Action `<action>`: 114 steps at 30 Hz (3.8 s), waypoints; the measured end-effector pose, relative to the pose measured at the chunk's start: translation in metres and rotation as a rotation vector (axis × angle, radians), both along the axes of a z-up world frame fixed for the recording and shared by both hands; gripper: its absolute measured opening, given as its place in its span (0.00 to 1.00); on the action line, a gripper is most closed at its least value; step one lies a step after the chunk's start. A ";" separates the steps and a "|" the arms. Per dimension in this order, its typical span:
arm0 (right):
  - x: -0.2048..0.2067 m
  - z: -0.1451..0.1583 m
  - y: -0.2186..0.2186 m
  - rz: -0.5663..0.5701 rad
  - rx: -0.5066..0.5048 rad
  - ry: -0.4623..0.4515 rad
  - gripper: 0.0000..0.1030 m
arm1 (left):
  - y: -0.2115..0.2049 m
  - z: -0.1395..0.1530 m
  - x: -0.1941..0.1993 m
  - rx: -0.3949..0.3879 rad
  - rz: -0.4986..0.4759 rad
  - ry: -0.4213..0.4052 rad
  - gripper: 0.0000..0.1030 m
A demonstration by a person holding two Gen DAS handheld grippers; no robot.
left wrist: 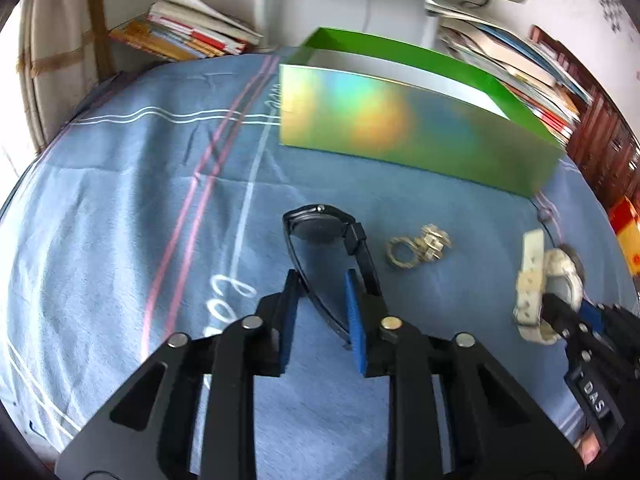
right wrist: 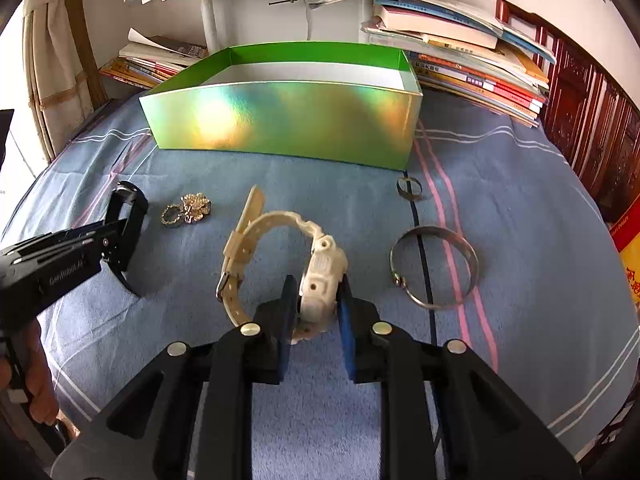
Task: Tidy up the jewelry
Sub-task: 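Move the right tool down around the white watch while the left tool approaches the black strap watch, then close the right tool on the white watch while the left tool closes on the black strap watch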
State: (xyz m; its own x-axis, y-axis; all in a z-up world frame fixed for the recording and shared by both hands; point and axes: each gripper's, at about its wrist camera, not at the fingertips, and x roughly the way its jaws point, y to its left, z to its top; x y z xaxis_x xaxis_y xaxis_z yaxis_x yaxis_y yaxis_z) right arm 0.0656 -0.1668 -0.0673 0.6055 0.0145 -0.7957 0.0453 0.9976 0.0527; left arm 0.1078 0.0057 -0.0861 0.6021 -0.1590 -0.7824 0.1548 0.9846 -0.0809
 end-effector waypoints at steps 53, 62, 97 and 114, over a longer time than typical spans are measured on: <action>-0.019 0.005 0.003 -0.033 0.003 -0.015 0.27 | -0.019 -0.005 -0.035 0.098 -0.056 -0.007 0.59; -0.017 0.003 0.007 -0.038 -0.003 -0.002 0.32 | -0.021 -0.005 -0.034 0.104 -0.056 -0.004 0.64; -0.015 -0.003 0.005 -0.049 0.002 0.012 0.39 | -0.025 -0.009 -0.024 0.106 -0.050 -0.008 0.77; -0.015 -0.003 0.005 -0.053 0.000 0.011 0.41 | -0.025 -0.009 -0.024 0.106 -0.048 -0.008 0.78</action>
